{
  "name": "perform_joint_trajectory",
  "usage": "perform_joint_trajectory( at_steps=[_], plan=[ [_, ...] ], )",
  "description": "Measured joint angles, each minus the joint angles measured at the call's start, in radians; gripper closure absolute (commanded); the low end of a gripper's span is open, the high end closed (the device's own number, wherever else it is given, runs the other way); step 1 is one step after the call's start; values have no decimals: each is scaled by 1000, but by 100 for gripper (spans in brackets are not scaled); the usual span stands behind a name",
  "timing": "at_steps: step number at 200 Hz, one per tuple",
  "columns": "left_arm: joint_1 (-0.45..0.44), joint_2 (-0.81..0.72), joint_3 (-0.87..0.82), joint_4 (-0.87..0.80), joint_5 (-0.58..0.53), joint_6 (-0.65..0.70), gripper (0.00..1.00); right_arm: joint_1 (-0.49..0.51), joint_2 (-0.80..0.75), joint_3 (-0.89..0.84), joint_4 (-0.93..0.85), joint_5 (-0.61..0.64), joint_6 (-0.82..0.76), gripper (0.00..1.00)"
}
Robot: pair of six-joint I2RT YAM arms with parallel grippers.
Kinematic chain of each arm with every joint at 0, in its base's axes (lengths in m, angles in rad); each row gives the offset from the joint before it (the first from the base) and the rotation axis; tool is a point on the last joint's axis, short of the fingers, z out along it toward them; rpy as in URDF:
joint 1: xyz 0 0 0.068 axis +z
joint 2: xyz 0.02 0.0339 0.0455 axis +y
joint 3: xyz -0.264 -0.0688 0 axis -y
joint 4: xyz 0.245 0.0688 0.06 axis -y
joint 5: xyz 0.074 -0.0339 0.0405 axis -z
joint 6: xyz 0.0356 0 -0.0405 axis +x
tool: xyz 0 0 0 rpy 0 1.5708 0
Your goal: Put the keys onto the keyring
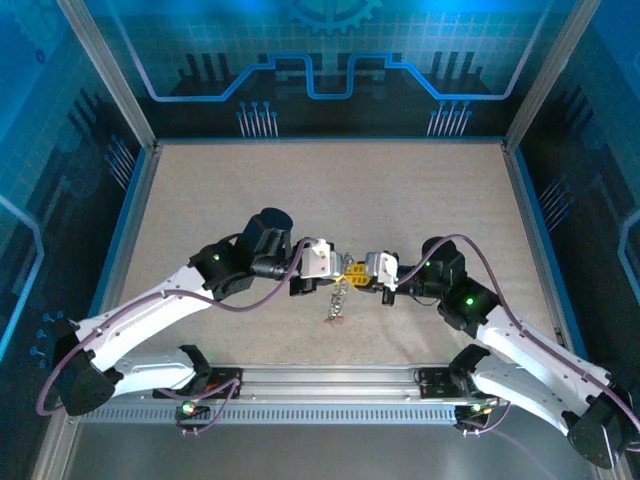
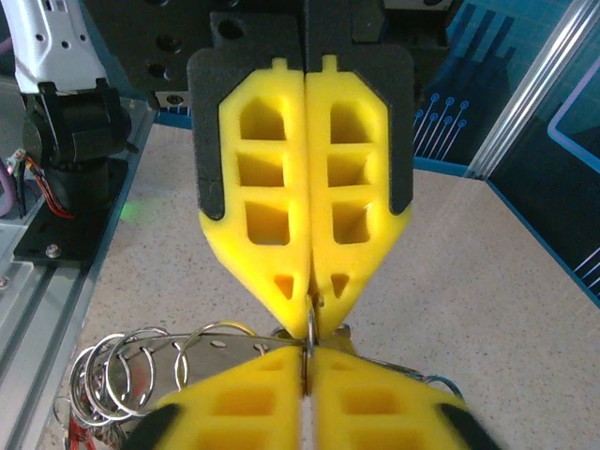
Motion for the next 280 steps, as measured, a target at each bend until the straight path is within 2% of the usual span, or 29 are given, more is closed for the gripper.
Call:
perform_joint_trajectory(
  at_steps=[44,129,150,161,173,188,216,280],
  plan=[
    [-2,51,105,-157,-59,32,100,0,34,73,-109,22,-69,78],
    [-24,109,173,-249,-81,85,100,0,76,93,-137,23,-86,83],
    [-26,114,173,-249,-90,85,100,0,81,93,-142,15,-85,100],
    [-26,114,173,-249,-92,85,100,0,82,93,-143,13,-82,100],
    [-26,114,173,-249,-93,83,87,0,83,93,-143,13,-76,100],
    [-27,112,171,-245,-95,79,80,0,83,93,-138,13,-75,100],
    [-28,68,123,-191,-99,81,80,-5,77,85,-108,-11,-47,100],
    [-28,2,27,-94,-104,79,85,-34,25,29,26,-81,43,100]
  ],
)
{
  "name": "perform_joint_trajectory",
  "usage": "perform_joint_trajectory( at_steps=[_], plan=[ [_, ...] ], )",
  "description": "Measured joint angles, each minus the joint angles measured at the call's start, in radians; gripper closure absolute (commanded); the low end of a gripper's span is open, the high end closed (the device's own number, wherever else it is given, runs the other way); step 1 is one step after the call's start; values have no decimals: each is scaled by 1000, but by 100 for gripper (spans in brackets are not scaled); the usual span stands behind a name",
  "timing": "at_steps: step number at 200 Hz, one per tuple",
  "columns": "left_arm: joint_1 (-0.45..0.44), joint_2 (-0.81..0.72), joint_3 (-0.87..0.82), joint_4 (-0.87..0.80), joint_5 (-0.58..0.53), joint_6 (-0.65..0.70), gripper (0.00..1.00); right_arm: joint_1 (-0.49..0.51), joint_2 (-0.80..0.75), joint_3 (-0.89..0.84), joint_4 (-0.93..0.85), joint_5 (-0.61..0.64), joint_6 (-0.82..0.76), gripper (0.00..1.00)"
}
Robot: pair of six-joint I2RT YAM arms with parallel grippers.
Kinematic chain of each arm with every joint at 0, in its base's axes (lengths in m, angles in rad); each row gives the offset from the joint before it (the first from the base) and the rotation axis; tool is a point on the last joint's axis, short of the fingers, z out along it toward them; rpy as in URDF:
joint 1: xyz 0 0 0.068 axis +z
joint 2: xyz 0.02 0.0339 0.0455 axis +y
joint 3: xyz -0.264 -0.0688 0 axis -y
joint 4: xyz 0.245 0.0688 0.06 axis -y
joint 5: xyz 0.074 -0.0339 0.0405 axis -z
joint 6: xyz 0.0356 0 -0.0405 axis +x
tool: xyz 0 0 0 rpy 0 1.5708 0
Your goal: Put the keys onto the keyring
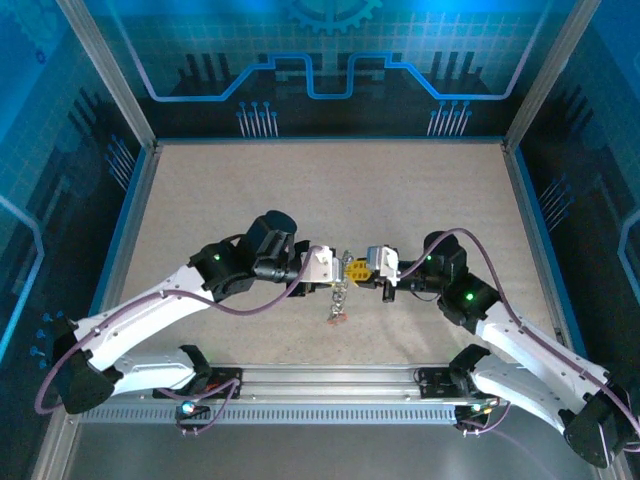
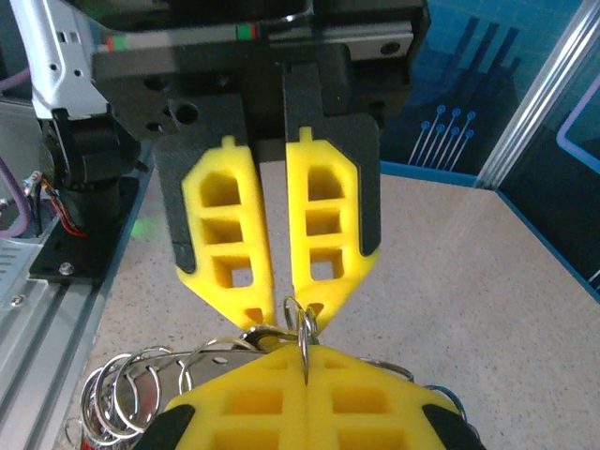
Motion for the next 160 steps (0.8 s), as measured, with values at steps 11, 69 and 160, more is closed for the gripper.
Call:
perform_joint_trajectory(
  at_steps=[11,69,160],
  plan=[
    [0,-6,-6,19,0,-3,87,0,0,0,6,-10,0,100],
    [0,-42,-21,67,-8,-4,100,0,-2,-1,51,-17,17,100],
    [0,-42,-79,143,-29,-3,81,0,-2,-59,190,3,194,100]
  ],
)
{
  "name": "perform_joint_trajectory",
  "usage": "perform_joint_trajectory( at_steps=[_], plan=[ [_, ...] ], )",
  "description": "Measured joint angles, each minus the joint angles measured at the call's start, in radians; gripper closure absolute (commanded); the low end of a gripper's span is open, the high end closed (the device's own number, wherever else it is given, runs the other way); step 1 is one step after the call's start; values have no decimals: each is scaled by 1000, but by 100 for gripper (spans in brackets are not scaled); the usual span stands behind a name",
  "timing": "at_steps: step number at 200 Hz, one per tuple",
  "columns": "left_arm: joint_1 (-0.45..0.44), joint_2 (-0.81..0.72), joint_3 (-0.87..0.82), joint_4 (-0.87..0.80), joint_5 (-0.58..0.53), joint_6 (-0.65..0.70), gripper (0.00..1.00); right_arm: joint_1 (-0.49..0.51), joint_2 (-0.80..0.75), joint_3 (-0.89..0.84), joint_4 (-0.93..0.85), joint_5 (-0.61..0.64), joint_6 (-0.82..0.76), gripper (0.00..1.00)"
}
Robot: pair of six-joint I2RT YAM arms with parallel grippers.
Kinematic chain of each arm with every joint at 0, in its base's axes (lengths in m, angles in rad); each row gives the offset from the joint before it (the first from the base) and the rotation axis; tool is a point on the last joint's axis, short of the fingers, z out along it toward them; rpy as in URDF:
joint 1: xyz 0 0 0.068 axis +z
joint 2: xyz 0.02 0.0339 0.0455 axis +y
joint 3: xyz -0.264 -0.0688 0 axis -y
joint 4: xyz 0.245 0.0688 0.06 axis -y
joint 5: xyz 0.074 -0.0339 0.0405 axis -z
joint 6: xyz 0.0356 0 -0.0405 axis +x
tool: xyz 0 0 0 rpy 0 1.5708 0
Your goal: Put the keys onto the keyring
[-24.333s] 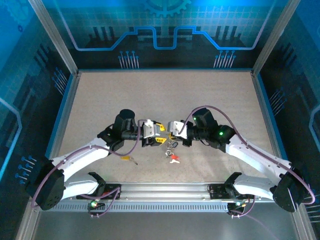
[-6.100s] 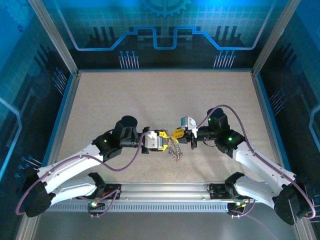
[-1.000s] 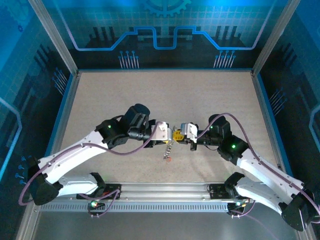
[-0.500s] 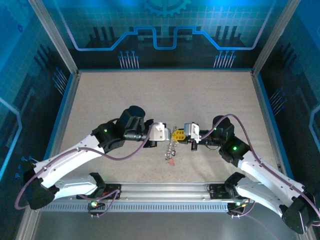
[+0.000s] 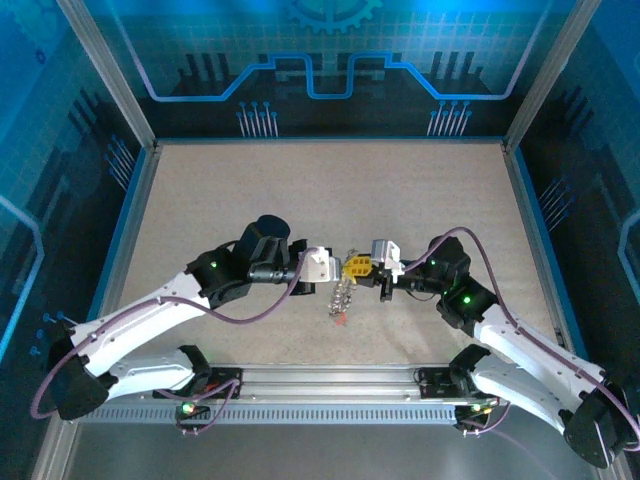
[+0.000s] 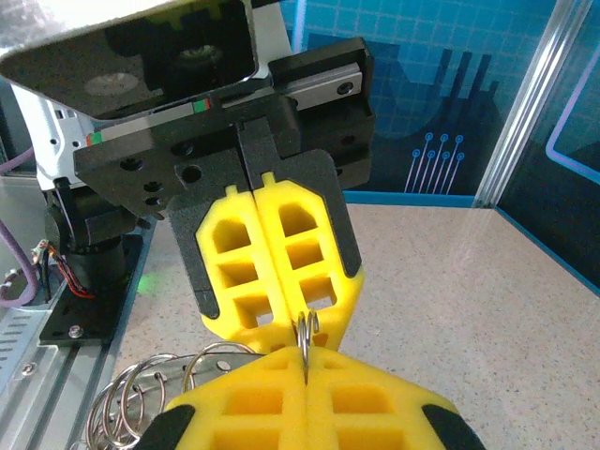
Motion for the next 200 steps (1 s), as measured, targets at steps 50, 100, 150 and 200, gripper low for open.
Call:
perform_joint_trajectory(
  at_steps=[50,100,150,200],
  plan=[
    [-1,-26,-31,16,-9,-17,62,2,0,4,-18,-1,-67,100],
    [22,-113,-37,49,0,-28,68,3,14,22,-84,-1,-145,100],
    [23,-92,-37,60,43,-47,68,9,21,29,-99,-2,-164,100],
    [23,-80,-37,71,66,-53,70,23,21,40,-103,1,-174,100]
  ],
)
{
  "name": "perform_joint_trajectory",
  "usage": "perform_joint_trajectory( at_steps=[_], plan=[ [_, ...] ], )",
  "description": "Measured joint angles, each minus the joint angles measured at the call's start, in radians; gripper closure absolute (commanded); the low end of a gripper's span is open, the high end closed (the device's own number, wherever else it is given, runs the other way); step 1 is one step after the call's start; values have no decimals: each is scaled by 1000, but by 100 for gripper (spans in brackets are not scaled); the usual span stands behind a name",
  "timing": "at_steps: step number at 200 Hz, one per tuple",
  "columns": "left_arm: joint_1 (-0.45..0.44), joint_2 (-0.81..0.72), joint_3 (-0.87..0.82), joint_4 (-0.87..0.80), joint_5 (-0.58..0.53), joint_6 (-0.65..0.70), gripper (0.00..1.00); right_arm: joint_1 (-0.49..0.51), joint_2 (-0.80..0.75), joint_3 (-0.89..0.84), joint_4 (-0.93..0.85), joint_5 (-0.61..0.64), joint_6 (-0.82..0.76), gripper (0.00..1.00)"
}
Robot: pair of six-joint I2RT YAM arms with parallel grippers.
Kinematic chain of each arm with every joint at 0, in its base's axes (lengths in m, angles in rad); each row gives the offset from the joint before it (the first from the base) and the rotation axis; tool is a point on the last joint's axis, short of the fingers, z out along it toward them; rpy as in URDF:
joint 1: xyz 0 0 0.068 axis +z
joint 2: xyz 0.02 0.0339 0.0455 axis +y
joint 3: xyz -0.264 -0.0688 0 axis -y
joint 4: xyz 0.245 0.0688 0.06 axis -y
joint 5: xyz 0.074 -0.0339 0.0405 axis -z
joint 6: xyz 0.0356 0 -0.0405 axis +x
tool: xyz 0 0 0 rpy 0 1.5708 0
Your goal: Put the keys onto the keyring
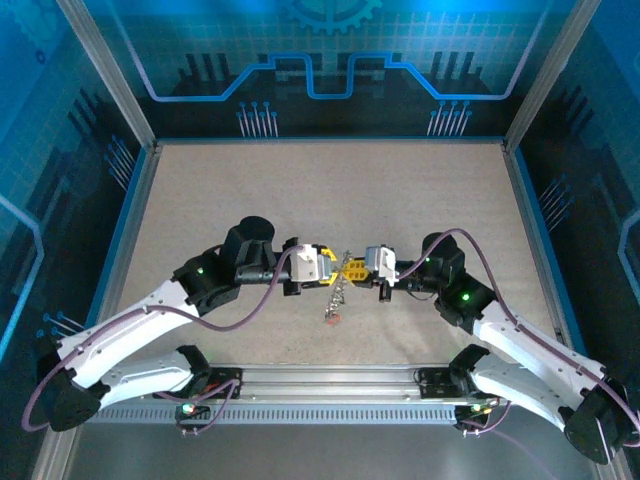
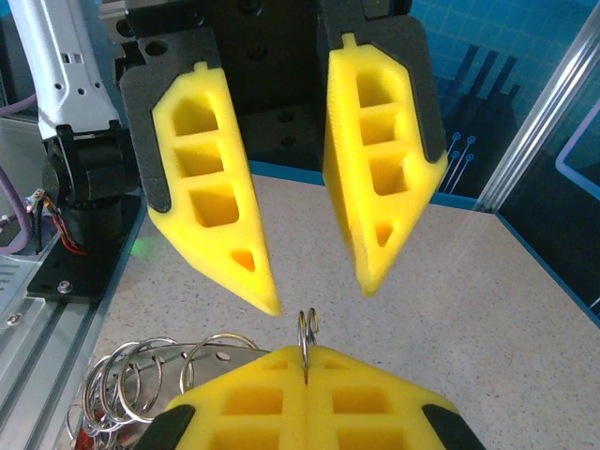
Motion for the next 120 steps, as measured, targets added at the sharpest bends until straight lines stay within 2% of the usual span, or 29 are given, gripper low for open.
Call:
perform_joint_trajectory(
  at_steps=[41,96,120],
  plan=[
    [0,19,0,-1,7,0,76,6,0,2,0,11,0,100],
    [0,26,0,-12,18,2,97,6,3,6,-8,23,-12,100],
    [0,27,11,-39,17,10,100,14,3,23,-53,39,-34,84]
  ],
)
